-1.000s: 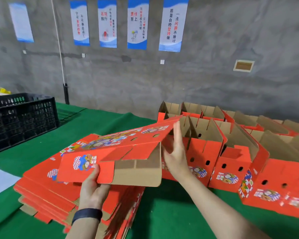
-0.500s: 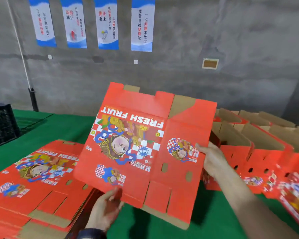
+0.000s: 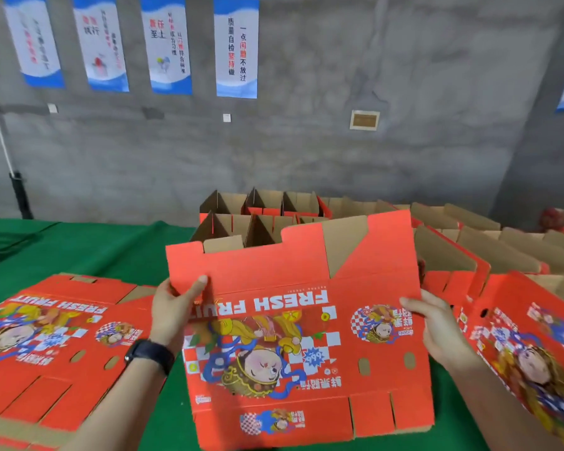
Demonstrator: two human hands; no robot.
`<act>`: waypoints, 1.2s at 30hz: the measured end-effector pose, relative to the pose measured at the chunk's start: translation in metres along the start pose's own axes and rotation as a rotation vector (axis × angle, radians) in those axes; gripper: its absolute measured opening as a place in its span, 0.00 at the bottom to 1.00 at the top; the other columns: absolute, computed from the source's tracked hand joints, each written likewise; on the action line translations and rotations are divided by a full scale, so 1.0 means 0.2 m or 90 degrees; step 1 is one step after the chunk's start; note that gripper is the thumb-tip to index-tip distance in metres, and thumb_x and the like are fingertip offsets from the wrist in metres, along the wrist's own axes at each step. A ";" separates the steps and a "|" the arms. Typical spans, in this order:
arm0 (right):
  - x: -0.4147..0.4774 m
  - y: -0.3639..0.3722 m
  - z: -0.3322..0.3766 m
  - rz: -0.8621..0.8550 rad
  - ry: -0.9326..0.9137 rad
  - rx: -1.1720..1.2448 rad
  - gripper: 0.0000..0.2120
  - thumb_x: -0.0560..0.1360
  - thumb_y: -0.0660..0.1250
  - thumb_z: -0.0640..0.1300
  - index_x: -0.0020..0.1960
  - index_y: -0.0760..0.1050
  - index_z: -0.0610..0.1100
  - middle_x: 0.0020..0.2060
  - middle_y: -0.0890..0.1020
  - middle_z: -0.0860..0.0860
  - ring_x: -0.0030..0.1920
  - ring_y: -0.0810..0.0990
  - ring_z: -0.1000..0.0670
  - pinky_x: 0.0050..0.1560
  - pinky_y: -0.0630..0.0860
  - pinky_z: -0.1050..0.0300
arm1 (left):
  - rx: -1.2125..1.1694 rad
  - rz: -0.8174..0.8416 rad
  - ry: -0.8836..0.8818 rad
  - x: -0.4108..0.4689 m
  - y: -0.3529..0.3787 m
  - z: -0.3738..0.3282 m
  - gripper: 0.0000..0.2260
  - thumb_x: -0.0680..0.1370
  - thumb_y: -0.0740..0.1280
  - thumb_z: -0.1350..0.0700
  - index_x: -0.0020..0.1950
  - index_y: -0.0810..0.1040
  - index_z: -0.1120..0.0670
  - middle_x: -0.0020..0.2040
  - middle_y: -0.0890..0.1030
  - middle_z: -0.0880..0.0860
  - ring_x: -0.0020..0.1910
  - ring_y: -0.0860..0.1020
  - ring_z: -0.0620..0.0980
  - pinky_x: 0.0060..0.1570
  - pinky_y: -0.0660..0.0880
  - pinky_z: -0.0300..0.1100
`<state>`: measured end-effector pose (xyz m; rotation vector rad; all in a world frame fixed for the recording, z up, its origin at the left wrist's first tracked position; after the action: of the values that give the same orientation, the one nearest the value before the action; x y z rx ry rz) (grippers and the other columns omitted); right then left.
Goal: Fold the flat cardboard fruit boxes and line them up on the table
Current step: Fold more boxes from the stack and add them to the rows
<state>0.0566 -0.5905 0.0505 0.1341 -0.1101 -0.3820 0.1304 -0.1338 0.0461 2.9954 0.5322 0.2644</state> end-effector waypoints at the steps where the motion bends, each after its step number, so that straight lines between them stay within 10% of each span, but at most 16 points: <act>1: 0.00 -0.03 -0.02 -0.002 0.005 -0.001 0.11 0.71 0.67 0.33 0.52 0.81 0.40 0.45 0.86 0.47 0.50 0.83 0.47 0.55 0.73 0.53 | -0.008 0.007 -0.017 0.02 0.01 0.01 0.13 0.73 0.73 0.56 0.54 0.78 0.60 0.50 0.83 0.59 0.45 0.82 0.56 0.47 0.77 0.48; 9: -0.09 -0.09 0.14 -0.241 -0.204 -0.362 0.29 0.73 0.69 0.33 0.72 0.65 0.41 0.63 0.72 0.44 0.59 0.74 0.47 0.61 0.71 0.51 | -0.078 0.100 -0.042 -0.05 0.14 0.14 0.03 0.75 0.70 0.60 0.47 0.77 0.53 0.42 0.85 0.54 0.35 0.83 0.49 0.35 0.78 0.43; 13: -0.23 0.26 0.29 -0.081 -0.485 -0.504 0.20 0.74 0.68 0.33 0.65 0.73 0.41 0.54 0.75 0.50 0.40 0.75 0.56 0.45 0.70 0.60 | -0.071 0.113 -0.022 -0.08 0.15 0.14 0.04 0.74 0.70 0.58 0.46 0.78 0.51 0.43 0.85 0.53 0.38 0.84 0.50 0.37 0.78 0.46; 22: -0.06 0.52 0.05 0.176 -0.114 -0.627 0.14 0.76 0.68 0.53 0.54 0.71 0.44 0.36 0.82 0.51 0.29 0.80 0.51 0.30 0.76 0.58 | -0.149 0.220 -0.012 -0.10 0.16 0.13 0.15 0.68 0.72 0.56 0.54 0.78 0.52 0.51 0.84 0.57 0.46 0.84 0.55 0.40 0.80 0.44; 25: -0.07 0.53 -0.02 0.265 -0.005 -0.518 0.14 0.78 0.64 0.52 0.60 0.67 0.48 0.48 0.82 0.46 0.31 0.84 0.47 0.29 0.80 0.56 | -0.142 0.238 -0.017 -0.11 0.16 0.11 0.17 0.67 0.72 0.58 0.55 0.77 0.52 0.50 0.84 0.56 0.44 0.84 0.54 0.38 0.80 0.42; 30: -0.12 0.48 0.01 0.301 0.006 -0.431 0.14 0.80 0.61 0.52 0.63 0.62 0.55 0.59 0.76 0.48 0.34 0.85 0.44 0.28 0.78 0.58 | -0.101 0.328 -0.016 -0.15 0.21 0.02 0.17 0.66 0.72 0.60 0.55 0.79 0.56 0.50 0.83 0.62 0.42 0.83 0.57 0.41 0.80 0.49; 36: -0.11 0.36 0.17 0.156 -0.120 -0.432 0.14 0.80 0.60 0.53 0.53 0.71 0.41 0.28 0.80 0.48 0.24 0.81 0.50 0.25 0.72 0.59 | 0.116 0.367 0.070 -0.18 0.24 -0.21 0.08 0.74 0.69 0.57 0.50 0.80 0.60 0.46 0.85 0.59 0.44 0.84 0.58 0.45 0.80 0.47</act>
<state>0.0573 -0.5191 0.0934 -0.5819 -0.1747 -0.1697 0.1063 -0.1893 0.0872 3.2549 -0.3388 0.4387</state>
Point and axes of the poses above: each hand's wrist, its own x-axis towards the middle knuckle, its own y-axis out of the palm, z = x × y, the point moved 9 cm from there along x, towards the middle knuckle
